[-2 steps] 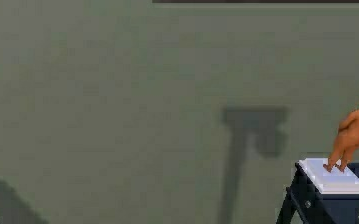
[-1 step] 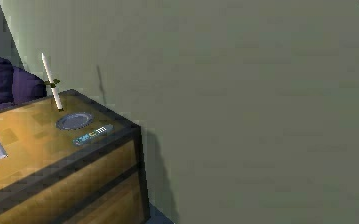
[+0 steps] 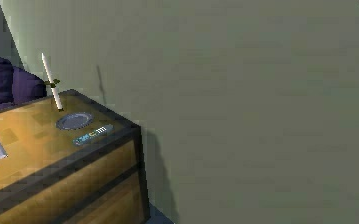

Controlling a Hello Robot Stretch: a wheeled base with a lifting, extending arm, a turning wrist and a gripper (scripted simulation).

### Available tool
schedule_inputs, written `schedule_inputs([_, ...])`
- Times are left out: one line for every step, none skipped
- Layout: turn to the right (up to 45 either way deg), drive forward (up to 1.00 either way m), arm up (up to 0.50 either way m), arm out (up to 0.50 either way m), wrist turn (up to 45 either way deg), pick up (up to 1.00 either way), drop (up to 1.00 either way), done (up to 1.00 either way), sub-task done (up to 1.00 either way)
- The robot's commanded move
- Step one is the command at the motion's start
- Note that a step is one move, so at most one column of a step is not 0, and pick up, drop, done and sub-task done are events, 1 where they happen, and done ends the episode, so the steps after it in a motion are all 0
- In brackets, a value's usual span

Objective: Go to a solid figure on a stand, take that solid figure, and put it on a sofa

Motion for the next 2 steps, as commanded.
schedule_inputs([0.0, 0.0, 0.38, 0.0, 0.0, 0.0, 0.0, 0.0, 0.0])
schedule_inputs([0.0, 0.0, 0.0, 0.4, 0.0, 0.0, 0.0, 0.0, 0.0])
